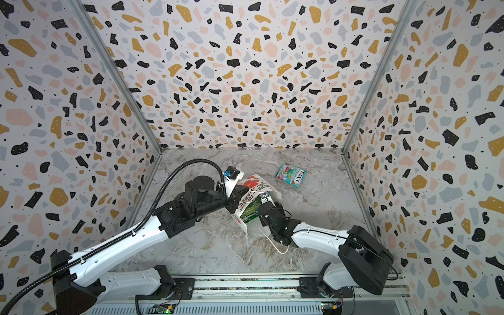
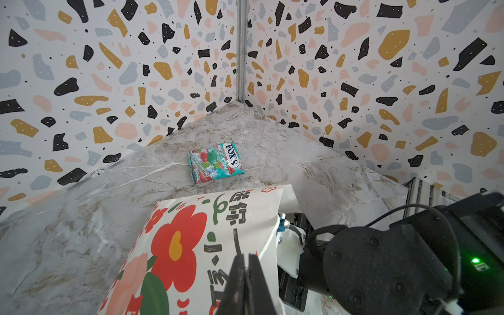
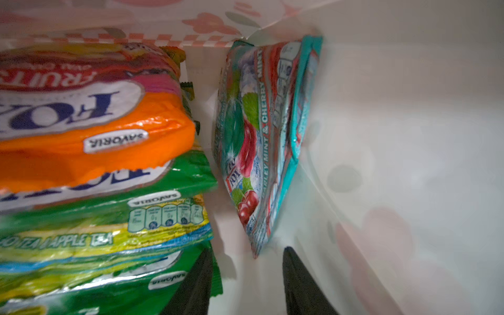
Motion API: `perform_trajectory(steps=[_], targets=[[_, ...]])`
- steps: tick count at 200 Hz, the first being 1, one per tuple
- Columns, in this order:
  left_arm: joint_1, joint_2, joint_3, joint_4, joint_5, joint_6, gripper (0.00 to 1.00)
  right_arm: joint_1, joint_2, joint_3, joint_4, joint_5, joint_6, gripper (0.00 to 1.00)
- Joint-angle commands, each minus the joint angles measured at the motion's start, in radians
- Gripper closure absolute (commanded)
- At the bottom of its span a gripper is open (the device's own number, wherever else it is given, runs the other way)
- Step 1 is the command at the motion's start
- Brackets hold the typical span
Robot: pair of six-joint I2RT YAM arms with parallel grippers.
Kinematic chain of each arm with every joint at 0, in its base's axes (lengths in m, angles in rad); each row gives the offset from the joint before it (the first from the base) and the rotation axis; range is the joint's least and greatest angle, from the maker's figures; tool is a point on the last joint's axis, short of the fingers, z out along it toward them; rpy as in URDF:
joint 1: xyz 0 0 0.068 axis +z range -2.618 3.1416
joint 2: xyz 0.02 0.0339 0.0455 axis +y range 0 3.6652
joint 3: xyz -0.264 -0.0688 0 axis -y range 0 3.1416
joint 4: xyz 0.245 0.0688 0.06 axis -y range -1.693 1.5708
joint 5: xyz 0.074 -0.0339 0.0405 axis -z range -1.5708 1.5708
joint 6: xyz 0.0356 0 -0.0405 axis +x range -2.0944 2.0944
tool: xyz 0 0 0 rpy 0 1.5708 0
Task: Take the snacks out of the paper bag
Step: 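Grasp the teal Fox's Mint Blossom packet inside the bag with the right gripper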
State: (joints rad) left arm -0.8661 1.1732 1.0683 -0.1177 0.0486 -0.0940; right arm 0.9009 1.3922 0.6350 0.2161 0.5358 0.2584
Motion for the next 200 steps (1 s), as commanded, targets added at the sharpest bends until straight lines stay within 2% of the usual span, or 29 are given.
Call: perform_trajectory(steps=[1,88,137,154,183,200], targets=[[-0.002,-0.020,-0.009,0.056,0.011,-0.003,1.00,0.003,0.015,0.043,0.049,0.038,-0.023,0.55],[-0.001,-0.023,-0.009,0.053,0.027,0.003,1.00,-0.085,0.101,0.085,0.080,-0.021,-0.047,0.53],[-0.001,-0.018,-0.010,0.052,0.030,0.005,1.00,-0.123,0.139,0.100,0.122,-0.158,-0.121,0.56],[-0.001,-0.017,-0.008,0.050,0.030,0.007,1.00,-0.125,0.148,0.110,0.118,-0.173,-0.131,0.66],[-0.001,-0.014,-0.009,0.050,0.024,0.006,1.00,-0.123,0.130,0.112,0.105,-0.198,-0.136,0.93],[-0.001,-0.014,-0.009,0.050,0.021,0.007,1.00,-0.123,0.093,0.098,0.105,-0.221,-0.137,1.00]])
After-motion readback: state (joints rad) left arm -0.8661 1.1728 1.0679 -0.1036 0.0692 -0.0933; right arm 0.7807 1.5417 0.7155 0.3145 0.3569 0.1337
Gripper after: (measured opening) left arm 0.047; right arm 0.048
